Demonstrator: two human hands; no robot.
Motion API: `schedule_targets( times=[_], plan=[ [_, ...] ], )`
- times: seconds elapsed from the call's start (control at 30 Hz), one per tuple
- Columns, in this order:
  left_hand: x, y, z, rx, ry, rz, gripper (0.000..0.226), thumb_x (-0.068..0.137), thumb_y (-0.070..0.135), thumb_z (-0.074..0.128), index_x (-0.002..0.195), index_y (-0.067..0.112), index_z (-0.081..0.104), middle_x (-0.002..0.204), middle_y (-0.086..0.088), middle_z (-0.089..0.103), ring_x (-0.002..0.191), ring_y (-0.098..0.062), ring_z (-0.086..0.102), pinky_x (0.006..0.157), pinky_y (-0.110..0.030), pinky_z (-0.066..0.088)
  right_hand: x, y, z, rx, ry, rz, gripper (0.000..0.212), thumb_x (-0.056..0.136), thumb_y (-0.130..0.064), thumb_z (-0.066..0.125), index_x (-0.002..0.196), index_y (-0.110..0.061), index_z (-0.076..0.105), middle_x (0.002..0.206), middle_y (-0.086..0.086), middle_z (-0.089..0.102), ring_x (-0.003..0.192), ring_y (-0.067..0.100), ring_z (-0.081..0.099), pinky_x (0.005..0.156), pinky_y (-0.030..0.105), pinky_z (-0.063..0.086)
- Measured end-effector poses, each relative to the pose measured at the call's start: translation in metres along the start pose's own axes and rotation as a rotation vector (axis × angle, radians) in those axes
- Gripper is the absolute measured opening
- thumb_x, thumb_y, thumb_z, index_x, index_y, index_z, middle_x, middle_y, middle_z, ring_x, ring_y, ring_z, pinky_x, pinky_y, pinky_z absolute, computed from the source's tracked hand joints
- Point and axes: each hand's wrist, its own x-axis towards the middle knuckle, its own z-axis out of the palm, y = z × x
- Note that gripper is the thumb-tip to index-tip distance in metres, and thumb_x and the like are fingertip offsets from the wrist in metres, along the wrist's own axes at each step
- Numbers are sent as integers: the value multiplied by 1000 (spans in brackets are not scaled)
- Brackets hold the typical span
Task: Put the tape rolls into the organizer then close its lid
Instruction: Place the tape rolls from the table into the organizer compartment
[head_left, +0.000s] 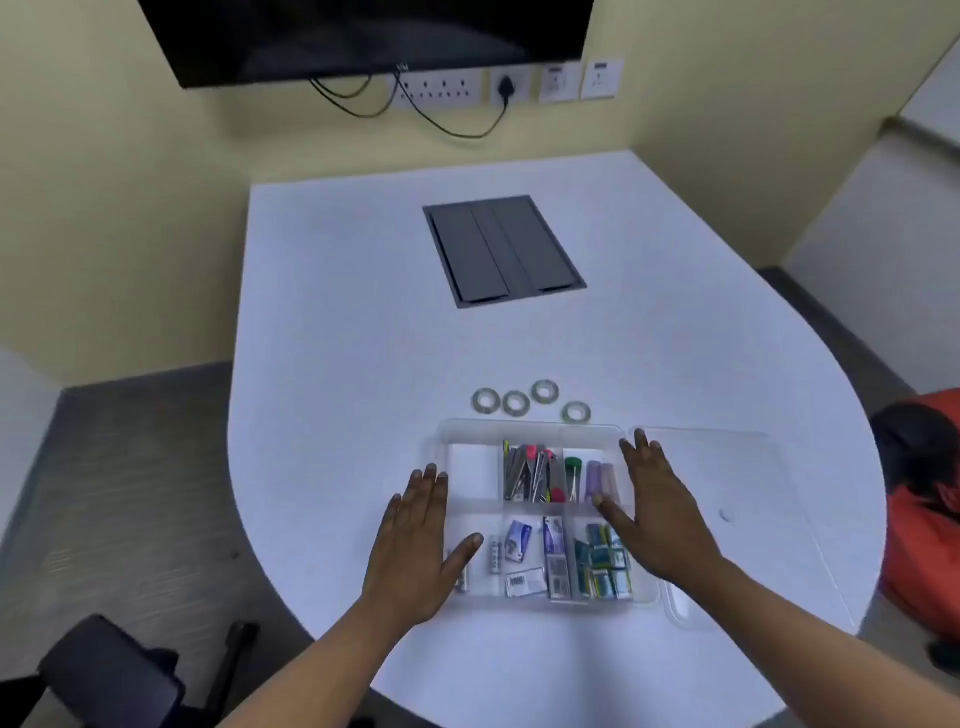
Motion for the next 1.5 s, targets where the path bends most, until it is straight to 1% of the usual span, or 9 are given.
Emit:
schedule_targets(
  times=[0.17, 0.33, 0.47, 0.67, 0.83, 0.97, 1.1, 1.33, 1.5],
  plan=[
    [-15, -3, 42, 29, -149, -60, 85, 87, 71, 18, 151, 20, -4, 161, 4, -11, 142, -8, -21, 116, -30, -8, -25, 32, 36, -96, -150, 73, 78, 94, -52, 48, 155, -14, 17, 163, 7, 7, 151, 25, 6, 120, 35, 13],
    [-12, 4, 56, 97, -177, -112, 85, 88, 70, 24, 152, 17, 5, 161, 2, -3, 143, -15, -24, 116, -34, -1, -33, 60, 59, -69, -239, 63, 82, 94, -57, 41, 155, -18, 2, 158, -3, -17, 151, 21, -4, 120, 31, 11],
    [-12, 10, 57, 112, -214, -149, 84, 88, 70, 23, 152, 18, 3, 161, 3, -7, 140, -18, -29, 117, -38, -1, -40, 65, 73, -35, -227, 43, 92, 92, -54, 49, 152, -16, -9, 160, 1, -20, 150, 21, -7, 120, 29, 7],
    [-18, 19, 52, 173, -182, -151, 72, 90, 67, 20, 151, 31, 5, 156, 7, -16, 139, -17, -31, 116, -38, -8, -40, 75, 81, 32, -172, -10, 89, 88, -47, 60, 155, -16, 10, 164, 3, -8, 149, 24, 6, 116, 38, 20],
    [-32, 24, 48, 57, -50, -208, 71, 92, 63, 28, 151, 27, 14, 158, 11, -2, 146, -11, -11, 120, -36, 2, -39, 75, 77, 56, -206, -19, 87, 88, -44, 61, 155, -14, 13, 162, 3, -10, 151, 29, 7, 118, 41, 20],
    [-21, 0, 35, -37, 74, -263, 72, 92, 62, 34, 149, 19, 24, 157, 8, 14, 147, -10, 5, 118, -35, 13, -36, 71, 71, 41, -149, -24, 87, 85, -46, 65, 153, -13, 23, 163, 7, 5, 151, 29, 6, 116, 45, 22],
    [10, -28, 28, -37, 79, -327, 71, 93, 58, 37, 148, 14, 28, 158, -3, 25, 147, -16, 12, 117, -43, 19, -12, 61, 58, 37, -113, -93, 73, 85, -39, 68, 147, -16, 37, 161, 4, 19, 150, 24, 11, 114, 43, 24],
    [67, -70, 26, -46, -8, -324, 80, 91, 63, 25, 150, 9, 17, 158, -12, 24, 147, -28, 17, 116, -50, 22, 65, 34, 30, 76, -108, -38, 52, 83, -27, 71, 131, -11, 57, 148, 11, 47, 139, 27, 41, 112, 37, 31],
    [88, -84, 34, -26, -140, -363, 110, 69, 85, -1, 152, 13, 5, 161, -12, 5, 148, -29, 2, 117, -48, 12, 129, 21, 27, 91, -145, 106, 46, 85, -27, 70, 126, -9, 58, 132, 12, 59, 121, 29, 55, 101, 38, 43]
  ],
)
